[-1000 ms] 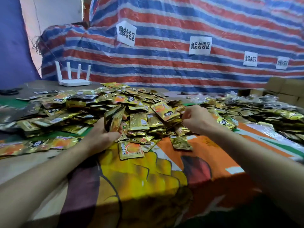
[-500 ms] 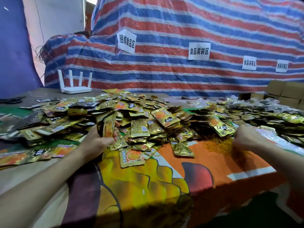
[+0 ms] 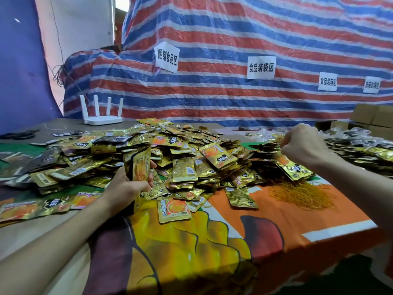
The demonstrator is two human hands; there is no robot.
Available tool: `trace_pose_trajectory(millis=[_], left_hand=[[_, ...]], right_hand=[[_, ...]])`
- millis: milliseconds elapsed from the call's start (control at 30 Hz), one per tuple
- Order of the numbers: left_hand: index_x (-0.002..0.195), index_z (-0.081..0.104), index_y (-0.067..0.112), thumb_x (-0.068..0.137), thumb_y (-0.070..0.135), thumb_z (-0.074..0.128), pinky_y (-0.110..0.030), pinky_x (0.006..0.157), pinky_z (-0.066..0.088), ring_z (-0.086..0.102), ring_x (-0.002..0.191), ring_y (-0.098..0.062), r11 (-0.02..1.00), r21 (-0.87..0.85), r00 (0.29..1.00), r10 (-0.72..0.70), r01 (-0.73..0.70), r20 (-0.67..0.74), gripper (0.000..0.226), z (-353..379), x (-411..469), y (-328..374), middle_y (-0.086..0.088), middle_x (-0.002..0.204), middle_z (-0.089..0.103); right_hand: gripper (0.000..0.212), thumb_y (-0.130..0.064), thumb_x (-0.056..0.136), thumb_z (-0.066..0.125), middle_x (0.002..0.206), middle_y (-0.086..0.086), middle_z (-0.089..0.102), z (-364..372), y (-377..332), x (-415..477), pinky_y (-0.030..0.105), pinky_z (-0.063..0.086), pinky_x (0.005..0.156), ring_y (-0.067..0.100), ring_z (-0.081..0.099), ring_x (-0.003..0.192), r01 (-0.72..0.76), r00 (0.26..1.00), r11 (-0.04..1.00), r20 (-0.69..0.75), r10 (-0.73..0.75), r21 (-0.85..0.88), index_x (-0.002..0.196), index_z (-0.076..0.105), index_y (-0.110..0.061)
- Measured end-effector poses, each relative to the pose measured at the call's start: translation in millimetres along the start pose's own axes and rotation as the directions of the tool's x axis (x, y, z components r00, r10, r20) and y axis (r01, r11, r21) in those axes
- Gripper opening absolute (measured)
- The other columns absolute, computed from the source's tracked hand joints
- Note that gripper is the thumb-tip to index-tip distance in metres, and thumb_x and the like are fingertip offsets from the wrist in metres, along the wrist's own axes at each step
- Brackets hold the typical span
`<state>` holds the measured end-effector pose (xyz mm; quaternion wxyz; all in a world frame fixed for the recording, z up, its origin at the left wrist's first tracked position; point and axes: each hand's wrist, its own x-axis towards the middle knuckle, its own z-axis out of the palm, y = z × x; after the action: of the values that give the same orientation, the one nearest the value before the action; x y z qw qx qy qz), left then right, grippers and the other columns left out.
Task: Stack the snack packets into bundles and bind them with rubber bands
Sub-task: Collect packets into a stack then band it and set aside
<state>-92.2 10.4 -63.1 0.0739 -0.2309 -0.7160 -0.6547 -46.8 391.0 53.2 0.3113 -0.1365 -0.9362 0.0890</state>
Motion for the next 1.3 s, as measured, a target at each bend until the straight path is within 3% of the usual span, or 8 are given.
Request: trace_pose_trajectory(millis=[200,367,567,733,867,967,1067,1300], left_hand=[[0.111,0.061,-0.002,0.054,-0.004,0.059,-0.029,0.069,0.055,0.060,0.073,-0.023,0.994,-0.100,0.998,-0.044,0.040,-0.035,0.057,1,0,4,-0.013,0.080,0.058],[0.106,0.066,0.002,0.055,-0.006,0.059,-0.036,0.076,0.054,0.061,0.075,-0.026,0.948,-0.294,0.988,-0.143,0.120,-0.057,0.052,-2,1,7,-0.012,0.082,0.062],[0.107,0.068,0.008,0.080,-0.011,0.048,-0.038,0.071,0.059,0.072,0.083,-0.025,0.852,-0.489,0.966,-0.250,0.188,-0.064,0.038,-15,7,13,-0.011,0.113,0.075],[0.081,0.078,0.013,0.068,-0.006,0.059,-0.057,0.094,0.052,0.061,0.083,-0.032,0.876,-0.404,0.926,-0.347,0.264,-0.148,0.030,-20,10,16,-0.018,0.087,0.066],[0.088,0.075,0.010,0.069,-0.010,0.060,-0.034,0.071,0.051,0.062,0.080,-0.028,0.912,-0.283,0.880,-0.376,0.297,-0.290,0.031,-27,14,10,-0.012,0.073,0.066],[0.094,0.074,0.006,0.067,-0.009,0.062,-0.044,0.088,0.054,0.067,0.097,-0.034,0.921,-0.201,0.872,-0.382,0.333,-0.307,0.034,-31,16,7,-0.013,0.076,0.071],[0.101,0.073,0.001,0.068,-0.011,0.057,-0.047,0.090,0.057,0.072,0.087,-0.035,0.904,-0.227,0.881,-0.411,0.361,-0.235,0.038,-32,17,6,-0.021,0.088,0.069],[0.117,0.060,0.001,0.061,-0.006,0.055,-0.040,0.074,0.054,0.064,0.069,-0.028,0.753,-0.554,0.928,-0.356,0.354,0.109,0.057,-38,12,14,-0.012,0.078,0.060]], right_hand=[[0.013,0.002,0.080,0.073,0.077,0.008,0.073,23,-65,-6,0.026,0.054,0.057,0.018,0.067,0.069,0.032,0.992,0.938,0.107,-0.073,0.345,0.075,0.076,-0.009],[0.013,0.006,0.081,0.076,0.083,0.013,0.075,42,-128,-24,0.029,0.063,0.070,0.023,0.075,0.077,-0.091,0.953,0.631,0.251,-0.169,0.771,0.077,0.073,-0.006],[0.014,0.003,0.076,0.080,0.079,0.012,0.076,82,-199,-50,0.026,0.057,0.066,0.014,0.069,0.069,-0.085,0.893,0.476,0.279,-0.353,0.875,0.072,0.075,-0.009],[0.016,0.013,0.074,0.071,0.079,0.008,0.078,116,-235,-66,0.025,0.058,0.067,0.013,0.076,0.091,-0.139,0.862,0.296,0.262,-0.434,0.945,0.072,0.076,-0.002],[0.023,0.008,0.075,0.073,0.074,0.004,0.077,133,-235,-70,0.025,0.058,0.071,0.012,0.074,0.079,0.010,0.846,0.397,0.204,-0.492,0.918,0.074,0.080,-0.013],[0.017,0.005,0.079,0.076,0.073,0.000,0.078,135,-228,-67,0.025,0.059,0.068,0.014,0.075,0.076,0.026,0.833,0.401,0.201,-0.515,0.916,0.083,0.082,-0.010],[0.013,0.007,0.078,0.080,0.072,-0.004,0.077,132,-223,-67,0.011,0.053,0.064,0.001,0.074,0.074,0.020,0.810,0.352,0.191,-0.554,0.936,0.089,0.080,0.001],[0.015,0.002,0.086,0.076,0.081,0.005,0.077,128,-213,-62,0.019,0.057,0.064,0.010,0.070,0.072,-0.057,0.763,0.438,0.322,-0.561,0.897,0.100,0.077,-0.003]])
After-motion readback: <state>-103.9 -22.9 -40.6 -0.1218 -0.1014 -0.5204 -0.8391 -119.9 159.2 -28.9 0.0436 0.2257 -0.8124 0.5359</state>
